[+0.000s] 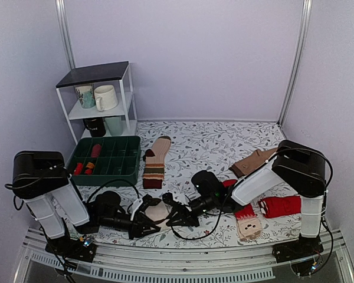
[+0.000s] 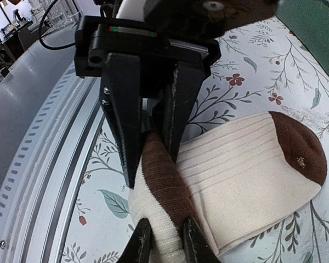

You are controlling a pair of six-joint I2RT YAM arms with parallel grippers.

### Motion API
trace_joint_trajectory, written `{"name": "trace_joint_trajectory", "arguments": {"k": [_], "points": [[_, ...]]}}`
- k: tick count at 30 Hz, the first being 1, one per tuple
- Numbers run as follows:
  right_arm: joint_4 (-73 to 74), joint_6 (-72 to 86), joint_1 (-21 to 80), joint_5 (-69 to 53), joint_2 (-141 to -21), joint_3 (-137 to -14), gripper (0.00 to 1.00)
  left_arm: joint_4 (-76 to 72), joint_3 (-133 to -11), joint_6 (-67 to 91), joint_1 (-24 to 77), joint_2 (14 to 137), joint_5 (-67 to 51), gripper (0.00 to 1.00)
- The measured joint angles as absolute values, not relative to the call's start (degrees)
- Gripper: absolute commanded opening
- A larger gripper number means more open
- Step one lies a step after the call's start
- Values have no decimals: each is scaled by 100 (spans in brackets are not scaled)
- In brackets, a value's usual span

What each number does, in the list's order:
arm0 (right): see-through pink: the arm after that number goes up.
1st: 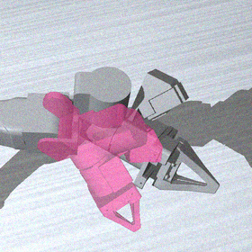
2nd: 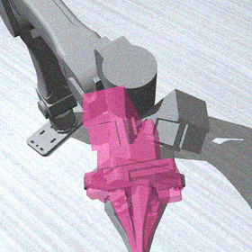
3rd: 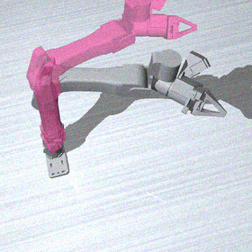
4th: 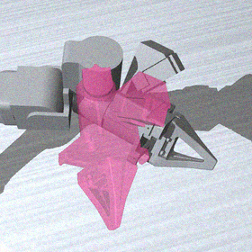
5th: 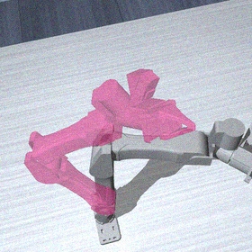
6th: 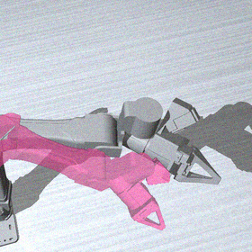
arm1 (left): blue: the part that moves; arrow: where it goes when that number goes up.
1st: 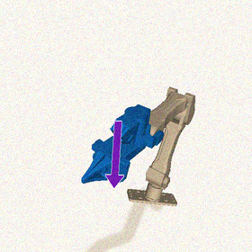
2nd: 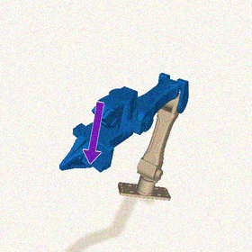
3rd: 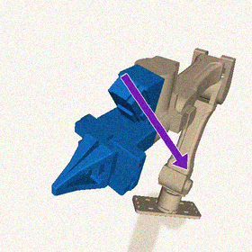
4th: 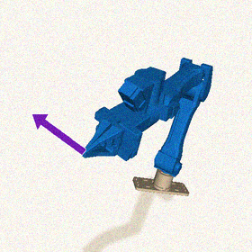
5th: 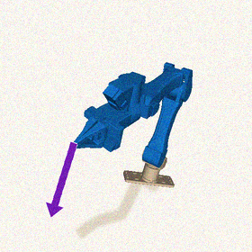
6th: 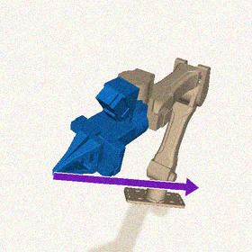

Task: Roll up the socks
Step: Roll a pair of socks at the center of the board.

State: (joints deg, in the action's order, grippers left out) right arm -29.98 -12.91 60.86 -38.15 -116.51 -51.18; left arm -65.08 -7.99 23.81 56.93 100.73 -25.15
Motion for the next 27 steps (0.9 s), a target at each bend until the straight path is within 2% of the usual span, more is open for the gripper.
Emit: {"name": "trace_joint_trajectory", "arguments": {"k": [4, 7, 15, 21, 27], "points": [[-2056, -1284, 6082, -3826, -11651, -5575, 11, -6049, -781, 2263, 5695, 9671, -2375, 41], [-1151, -1264, 6090, -3776, -11651, -6012, 11, -5345, -760, 2093, 5719, 9017, -2060, 47], [1245, -1041, 6108, -3669, -11900, -7266, 12, -4130, -744, 1455, 6075, 7081, -958, 49], [2414, -727, 6108, -3671, -12112, -7942, 12, -4051, -744, 1210, 6493, 7352, -567, 49], [3216, -609, 6108, -3682, -12274, -8377, 12, -3957, -864, 1046, 6807, 7909, -126, 55]]}}
